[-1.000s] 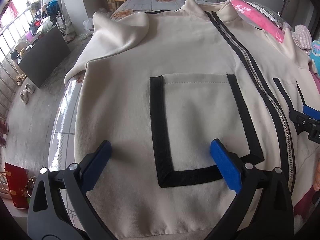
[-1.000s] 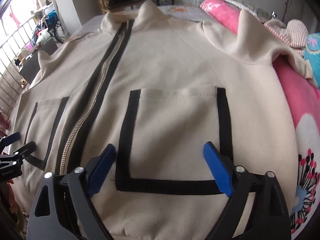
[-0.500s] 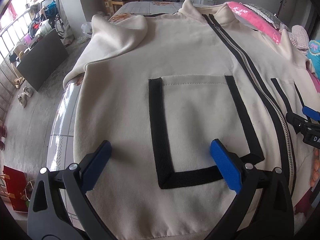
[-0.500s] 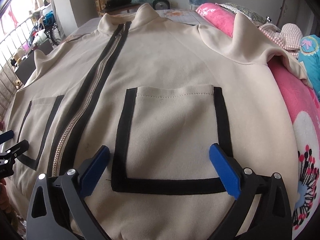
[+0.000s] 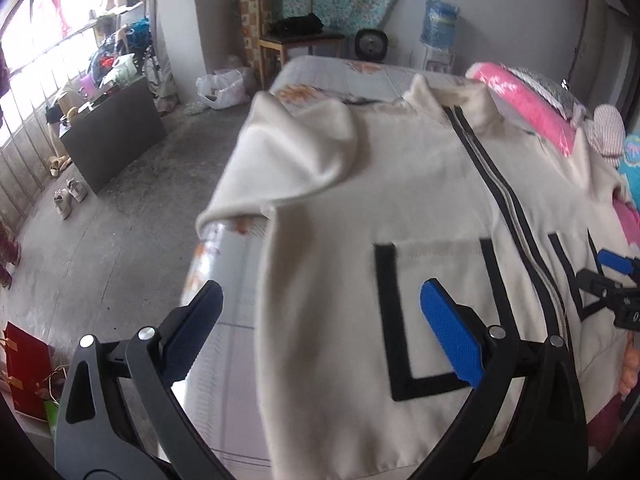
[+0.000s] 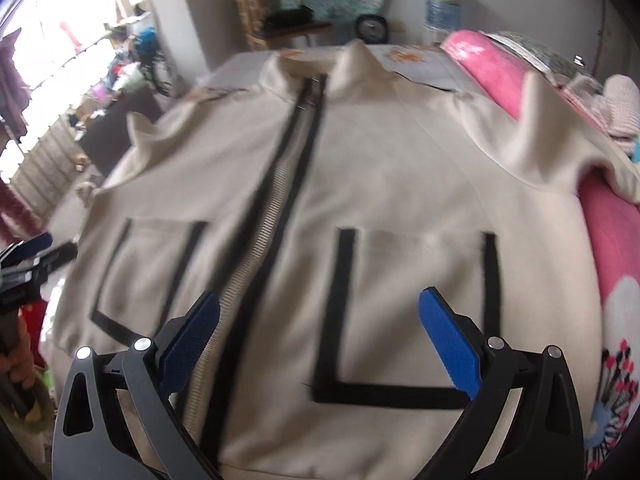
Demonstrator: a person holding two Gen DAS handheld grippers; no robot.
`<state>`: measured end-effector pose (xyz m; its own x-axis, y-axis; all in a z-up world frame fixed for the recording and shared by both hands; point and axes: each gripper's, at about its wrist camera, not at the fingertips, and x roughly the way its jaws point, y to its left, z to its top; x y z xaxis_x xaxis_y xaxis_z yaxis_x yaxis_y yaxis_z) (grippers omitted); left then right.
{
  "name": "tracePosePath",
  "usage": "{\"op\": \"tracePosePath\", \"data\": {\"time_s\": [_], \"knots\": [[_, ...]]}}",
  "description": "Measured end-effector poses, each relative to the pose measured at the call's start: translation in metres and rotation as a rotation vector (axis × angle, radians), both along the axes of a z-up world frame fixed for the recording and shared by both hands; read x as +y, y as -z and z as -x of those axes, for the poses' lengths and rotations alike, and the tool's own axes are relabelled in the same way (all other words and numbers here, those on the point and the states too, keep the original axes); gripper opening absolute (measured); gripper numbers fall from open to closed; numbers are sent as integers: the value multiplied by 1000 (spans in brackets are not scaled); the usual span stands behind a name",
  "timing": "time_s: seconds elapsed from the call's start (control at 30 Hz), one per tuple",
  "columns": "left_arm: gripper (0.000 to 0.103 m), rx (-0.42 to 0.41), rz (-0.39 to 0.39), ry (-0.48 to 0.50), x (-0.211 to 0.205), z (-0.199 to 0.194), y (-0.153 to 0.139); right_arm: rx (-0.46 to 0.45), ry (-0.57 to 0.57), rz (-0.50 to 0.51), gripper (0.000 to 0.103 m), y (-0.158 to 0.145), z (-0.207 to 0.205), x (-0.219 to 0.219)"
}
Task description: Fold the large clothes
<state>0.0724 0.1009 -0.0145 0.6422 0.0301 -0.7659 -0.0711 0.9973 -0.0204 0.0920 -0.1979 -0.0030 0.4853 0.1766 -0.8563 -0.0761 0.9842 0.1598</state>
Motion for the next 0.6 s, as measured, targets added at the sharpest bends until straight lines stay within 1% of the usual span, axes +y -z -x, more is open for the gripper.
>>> {"op": "tracePosePath", "data": {"time_s": [0.07, 0.13, 0.2, 0.27, 0.33, 0.4, 0.43, 0.5, 0.53, 0.57, 0.6], "knots": [[96, -30, 28, -66, 31, -7, -12, 5, -29, -41, 97, 0, -10, 9], [96, -27, 75, -137, 60, -17, -16, 9, -56, -62, 95, 2, -18, 19], [96, -24, 163, -201, 95, -27, -14, 11, -80, -61, 91, 5, -24, 30], [96, 8, 242, -262, 124, -40, -4, 22, -99, -55, 88, 9, -32, 40], [96, 39, 341, -297, 150, -52, 11, 27, -114, -49, 81, 12, -40, 48], [96, 91, 485, -355, 179, -64, 33, 30, -139, -46, 76, 15, -45, 55], [96, 109, 542, -372, 188, -69, 44, 33, -152, -43, 74, 17, -47, 60], [95, 167, 696, -444, 211, -81, 73, 44, -179, -29, 72, 21, -53, 68], [95, 189, 781, -470, 217, -83, 88, 49, -190, -22, 72, 23, -55, 72], [95, 215, 895, -512, 228, -86, 107, 54, -200, -17, 72, 25, -57, 76], [95, 231, 962, -544, 234, -87, 121, 59, -211, -14, 72, 27, -61, 81]]}}
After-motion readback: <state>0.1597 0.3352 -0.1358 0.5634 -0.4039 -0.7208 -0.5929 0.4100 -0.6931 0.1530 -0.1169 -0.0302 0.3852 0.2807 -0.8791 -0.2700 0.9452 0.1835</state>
